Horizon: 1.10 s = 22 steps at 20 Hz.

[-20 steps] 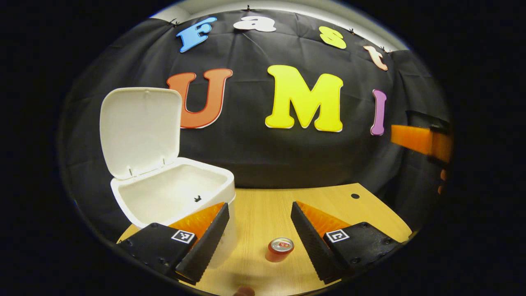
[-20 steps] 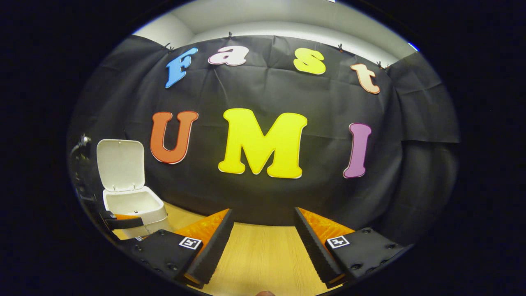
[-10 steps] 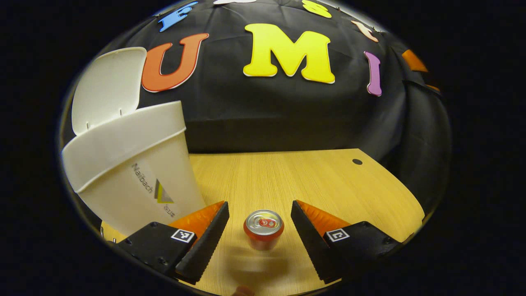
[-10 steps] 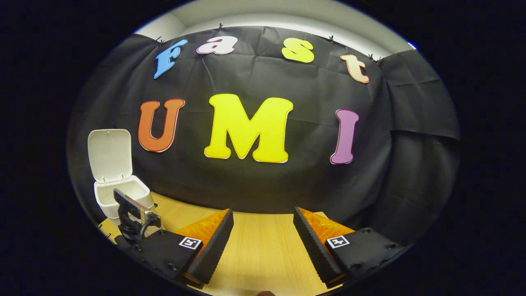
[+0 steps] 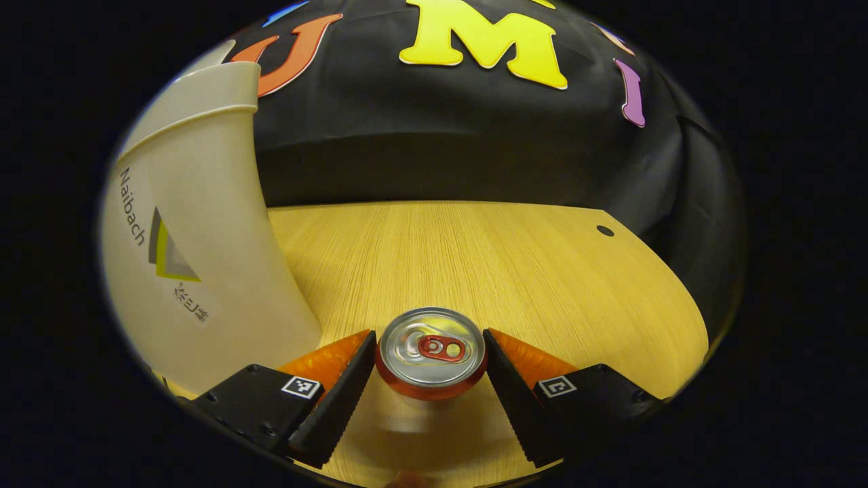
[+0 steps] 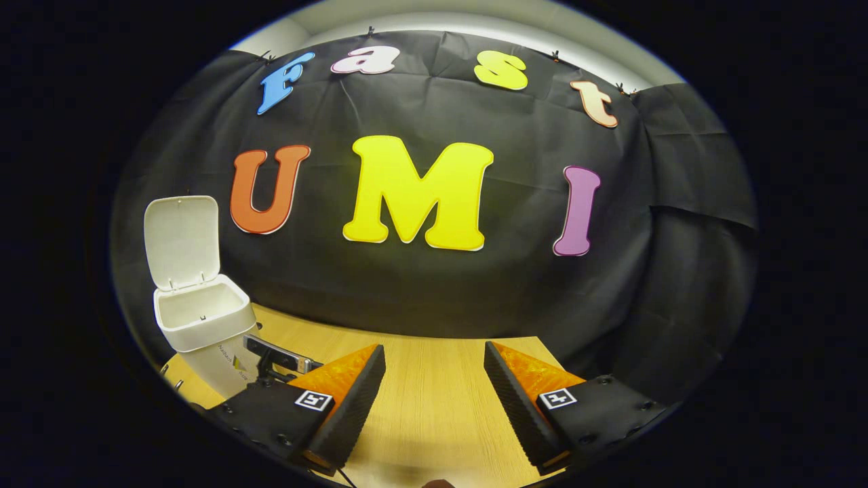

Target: Press the lid of the desktop garbage bin to open it, pick up the crumpled paper on the desktop and throw it into the bin, then pick up the pop can on the desktop and drop it into the bin, and finally close the garbage bin lid.

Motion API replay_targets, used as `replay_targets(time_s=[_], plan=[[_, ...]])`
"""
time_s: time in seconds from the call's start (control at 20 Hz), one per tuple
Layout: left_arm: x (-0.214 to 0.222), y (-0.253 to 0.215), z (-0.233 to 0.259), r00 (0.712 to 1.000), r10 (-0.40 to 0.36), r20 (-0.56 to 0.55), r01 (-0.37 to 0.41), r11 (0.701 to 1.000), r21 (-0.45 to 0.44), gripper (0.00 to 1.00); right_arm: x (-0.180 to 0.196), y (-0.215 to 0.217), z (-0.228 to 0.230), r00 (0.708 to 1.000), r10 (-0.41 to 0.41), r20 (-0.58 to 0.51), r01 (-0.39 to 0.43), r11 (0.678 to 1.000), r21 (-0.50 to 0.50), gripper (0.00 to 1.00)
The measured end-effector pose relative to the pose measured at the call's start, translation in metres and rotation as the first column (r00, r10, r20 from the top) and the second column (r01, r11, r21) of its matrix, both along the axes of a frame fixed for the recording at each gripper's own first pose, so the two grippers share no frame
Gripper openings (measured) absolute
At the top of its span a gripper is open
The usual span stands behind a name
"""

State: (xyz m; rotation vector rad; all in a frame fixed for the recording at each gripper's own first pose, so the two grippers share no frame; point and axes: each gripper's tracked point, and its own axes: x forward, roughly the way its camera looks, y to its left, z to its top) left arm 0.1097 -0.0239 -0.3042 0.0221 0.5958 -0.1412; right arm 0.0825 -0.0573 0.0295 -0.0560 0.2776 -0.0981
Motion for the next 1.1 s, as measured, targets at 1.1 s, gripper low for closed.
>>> replay_targets(time_s=[1.1], plan=[[-0.020, 0.010, 0.159, 0.954, -0.052, 0.294, 0.044, 0.998, 0.034, 0.82, -0.007, -0.006, 0.027, 0.996, -0.035, 0.087, 0.030, 0.998, 0.061, 0.93]])
